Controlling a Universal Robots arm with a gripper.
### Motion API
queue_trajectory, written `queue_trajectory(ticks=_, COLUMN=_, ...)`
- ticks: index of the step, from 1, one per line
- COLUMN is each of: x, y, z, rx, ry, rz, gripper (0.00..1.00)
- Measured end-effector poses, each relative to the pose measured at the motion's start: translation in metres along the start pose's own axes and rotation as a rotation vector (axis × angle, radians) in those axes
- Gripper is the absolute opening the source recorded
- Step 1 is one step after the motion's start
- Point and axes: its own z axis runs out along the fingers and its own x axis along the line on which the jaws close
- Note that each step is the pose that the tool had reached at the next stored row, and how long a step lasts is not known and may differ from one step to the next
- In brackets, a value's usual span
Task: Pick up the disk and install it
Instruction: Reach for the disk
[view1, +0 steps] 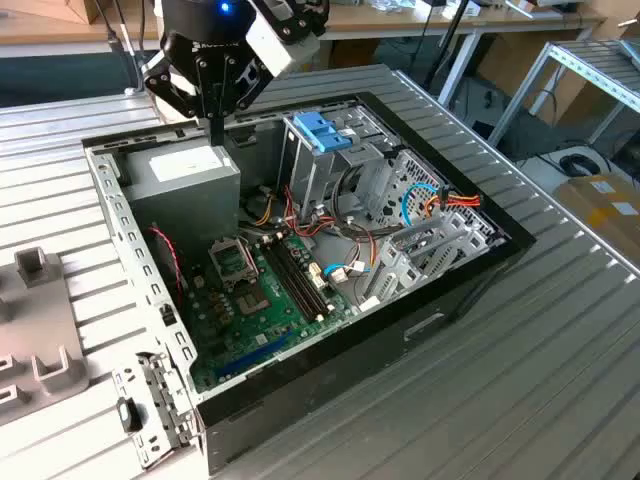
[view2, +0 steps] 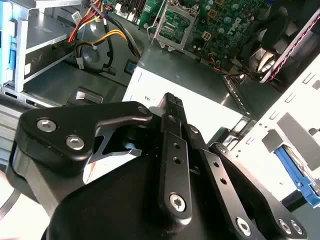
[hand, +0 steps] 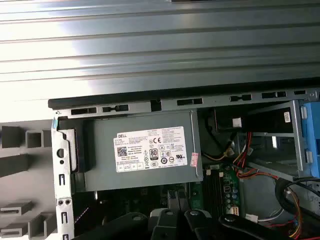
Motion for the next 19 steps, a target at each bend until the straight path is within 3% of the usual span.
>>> queue_trajectory(ticks=10, x=0.0016, y=-0.0001, z=-0.0001, rx=0.0, ry=0.0, rz=0.0, gripper=0.1)
queue_trajectory(ticks=13, x=0.0087, y=-0.0006, z=-0.0002, rx=0.0, ry=0.0, rz=0.0, gripper=0.1)
queue_trajectory(ticks=19, x=0.0114, y=-0.0008, z=-0.0003, rx=0.0, ry=0.0, rz=0.0, gripper=0.1)
